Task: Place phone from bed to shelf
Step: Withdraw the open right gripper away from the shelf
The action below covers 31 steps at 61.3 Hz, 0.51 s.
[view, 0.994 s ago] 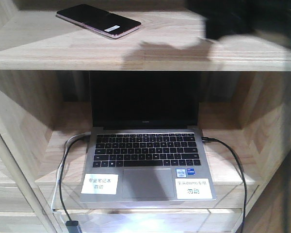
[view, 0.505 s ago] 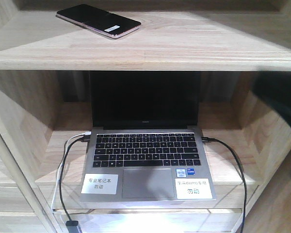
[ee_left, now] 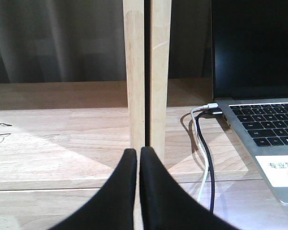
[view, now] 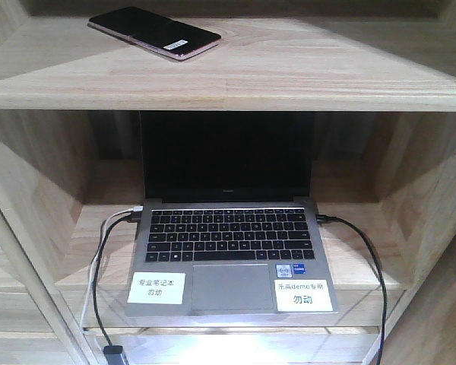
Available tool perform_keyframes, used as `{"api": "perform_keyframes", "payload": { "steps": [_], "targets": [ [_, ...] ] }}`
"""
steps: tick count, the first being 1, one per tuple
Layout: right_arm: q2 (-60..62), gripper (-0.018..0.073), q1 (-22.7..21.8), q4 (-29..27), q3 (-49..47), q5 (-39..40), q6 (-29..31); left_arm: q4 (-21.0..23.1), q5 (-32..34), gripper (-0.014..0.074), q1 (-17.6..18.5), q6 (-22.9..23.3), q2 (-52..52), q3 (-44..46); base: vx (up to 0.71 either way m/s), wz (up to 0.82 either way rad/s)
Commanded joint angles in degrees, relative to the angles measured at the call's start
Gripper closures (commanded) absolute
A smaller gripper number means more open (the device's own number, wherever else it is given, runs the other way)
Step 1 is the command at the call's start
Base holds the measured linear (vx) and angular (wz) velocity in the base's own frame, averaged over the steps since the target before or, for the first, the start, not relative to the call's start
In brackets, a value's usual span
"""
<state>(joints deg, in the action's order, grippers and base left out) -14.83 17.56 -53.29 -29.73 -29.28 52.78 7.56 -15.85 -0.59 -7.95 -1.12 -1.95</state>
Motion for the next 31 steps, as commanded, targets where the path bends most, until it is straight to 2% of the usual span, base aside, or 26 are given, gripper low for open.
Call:
{"api": "perform_keyframes", "payload": {
  "steps": [1, 31],
  "targets": [
    [-0.3, 0.0568, -0.4, -1.7, -1.1, 2.8, 0.1, 0.4, 4.2, 0.0596, 0.2, 0.2, -0.3, -0.1, 0.00, 0.00],
    [-0.3, 0.0568, -0.4, -1.7, -1.1, 2.8, 0.1, 0.4, 4.2, 0.0596, 0.2, 0.2, -0.3, -0.1, 0.00, 0.00]
  ]
}}
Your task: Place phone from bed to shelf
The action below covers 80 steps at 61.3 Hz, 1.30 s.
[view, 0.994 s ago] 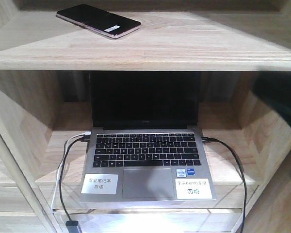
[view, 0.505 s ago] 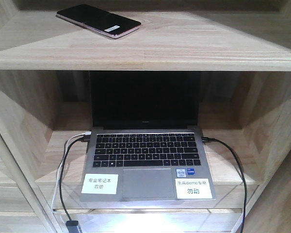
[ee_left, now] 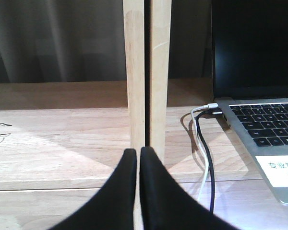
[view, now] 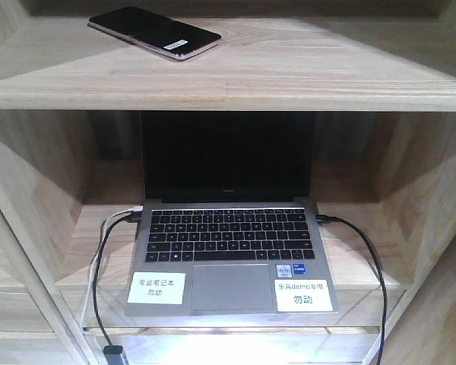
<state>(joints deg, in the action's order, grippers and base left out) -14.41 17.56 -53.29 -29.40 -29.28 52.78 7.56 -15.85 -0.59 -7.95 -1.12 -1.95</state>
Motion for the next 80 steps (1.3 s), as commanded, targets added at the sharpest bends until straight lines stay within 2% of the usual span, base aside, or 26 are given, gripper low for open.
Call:
{"api": "perform_keyframes", "payload": {
  "steps": [1, 24, 33, 39, 50, 60, 70, 80],
  "targets": [
    [-0.7, 0.0568, -0.4, -1.7, -1.4, 2.8, 0.1, 0.4, 4.2, 0.0596, 0.2, 0.2, -0.3, -0.1, 0.00, 0.00],
    [-0.7, 0.0568, -0.4, -1.7, -1.4, 3.0, 0.0, 0.4, 4.2, 0.0596, 0.2, 0.2, -0.3, -0.1, 0.00, 0.00],
    [-0.7, 0.0568, -0.4, -0.3, -1.4, 3.0, -3.9, 0.4, 4.2, 0.0596, 0.2, 0.2, -0.3, -0.1, 0.00, 0.00],
    [-0.7, 0.0568, -0.4, 4.4, -1.4, 2.9, -8.7, 0.4, 4.2, 0.0596, 0.2, 0.2, -0.3, -0.1, 0.00, 0.00],
    [-0.7, 0.0568, -0.4, 19.6, -1.4, 2.9, -26.0, 0.4, 4.2, 0.0596, 0.2, 0.2, -0.3, -0.1, 0.00, 0.00],
    [-0.7, 0.0568, -0.4, 31.5, -1.4, 2.9, -38.3, 0.4, 4.2, 0.0596, 0.2, 0.2, -0.3, -0.1, 0.00, 0.00],
    [-0.7, 0.0568, -0.4, 38.5, -1.4, 2.9, -41.9, 0.4, 4.2, 0.0596, 0.2, 0.2, -0.3, -0.1, 0.00, 0.00],
    [-0.7, 0.0568, -0.6, 41.6, -0.4, 4.1, -43.1, 0.4, 4.2, 0.0596, 0.2, 0.2, -0.3, -0.1, 0.00, 0.00]
  ]
}}
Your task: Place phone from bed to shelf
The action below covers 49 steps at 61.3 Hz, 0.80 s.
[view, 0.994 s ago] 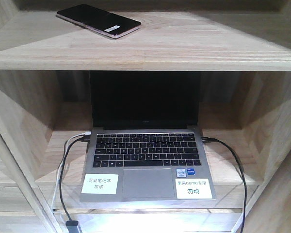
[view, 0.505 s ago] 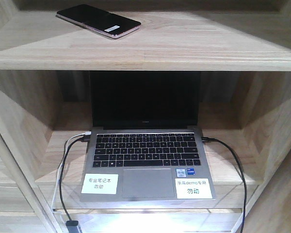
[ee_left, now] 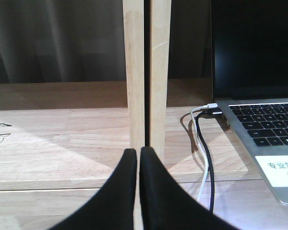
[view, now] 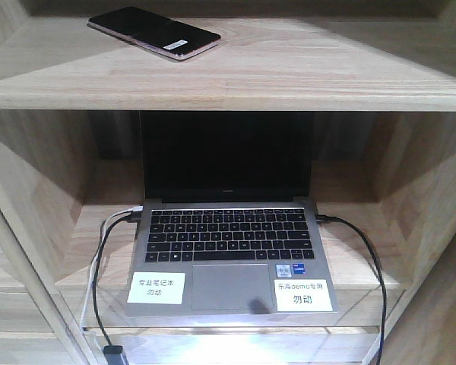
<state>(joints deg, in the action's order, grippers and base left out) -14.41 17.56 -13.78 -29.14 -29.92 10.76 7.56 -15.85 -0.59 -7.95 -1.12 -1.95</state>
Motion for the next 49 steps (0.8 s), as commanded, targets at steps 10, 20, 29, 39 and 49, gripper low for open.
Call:
{"api": "perform_keyframes", "payload": {
  "steps": [10, 20, 29, 39, 49],
  "targets": [
    [-0.7, 0.0568, -5.4, 2.5, 4.3, 9.8, -4.0, 0.4, 4.2, 0.0596, 0.2, 0.2, -0.3, -0.1, 0.00, 0.00],
    [0.7, 0.0568, -10.2, 4.4, 8.1, 11.5, -3.9, 0.4, 4.2, 0.0596, 0.2, 0.2, -0.3, -0.1, 0.00, 0.00],
    [4.6, 0.0568, -14.0, 7.0, 12.2, 13.8, -4.1, 0.4, 4.2, 0.0596, 0.2, 0.2, -0.3, -0.1, 0.00, 0.00],
    [10.3, 0.0568, -16.5, 10.6, 16.4, 13.8, -5.4, 0.4, 4.2, 0.0596, 0.2, 0.2, -0.3, -0.1, 0.00, 0.00],
    [15.2, 0.0568, -20.0, 11.4, 21.1, 14.1, -6.1, 0.4, 4.2, 0.0596, 0.2, 0.2, -0.3, -0.1, 0.00, 0.00]
  ]
}}
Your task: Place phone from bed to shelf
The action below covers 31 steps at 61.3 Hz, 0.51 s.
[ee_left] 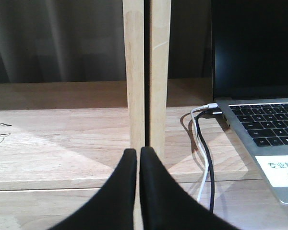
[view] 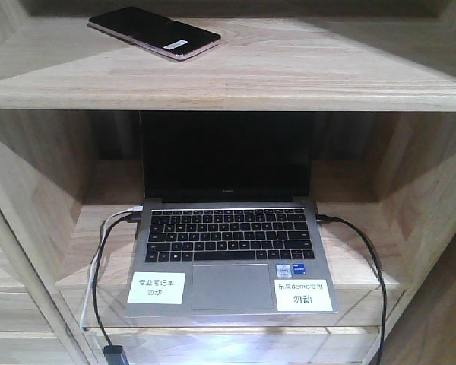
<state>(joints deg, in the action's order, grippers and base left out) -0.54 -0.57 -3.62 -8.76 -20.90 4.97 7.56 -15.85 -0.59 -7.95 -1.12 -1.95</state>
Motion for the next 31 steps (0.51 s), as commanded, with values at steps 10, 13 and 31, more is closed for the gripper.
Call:
{"api": "perform_keyframes", "payload": {
  "steps": [10, 13, 31],
  "targets": [
    [1.6, 0.0568, -2.1, 1.2, 6.8, 9.6, -1.8, 0.4, 4.2, 0.0596, 0.2, 0.2, -0.3, -0.1, 0.00, 0.00],
    [1.6, 0.0568, -2.1, 1.1, 9.3, 13.1, -3.2, 0.4, 4.2, 0.0596, 0.2, 0.2, -0.3, -0.1, 0.00, 0.00],
    [1.6, 0.0568, -2.1, 1.4, 10.8, 15.3, -4.6, 0.4, 4.2, 0.0596, 0.2, 0.2, -0.3, -0.1, 0.00, 0.00]
  ]
}}
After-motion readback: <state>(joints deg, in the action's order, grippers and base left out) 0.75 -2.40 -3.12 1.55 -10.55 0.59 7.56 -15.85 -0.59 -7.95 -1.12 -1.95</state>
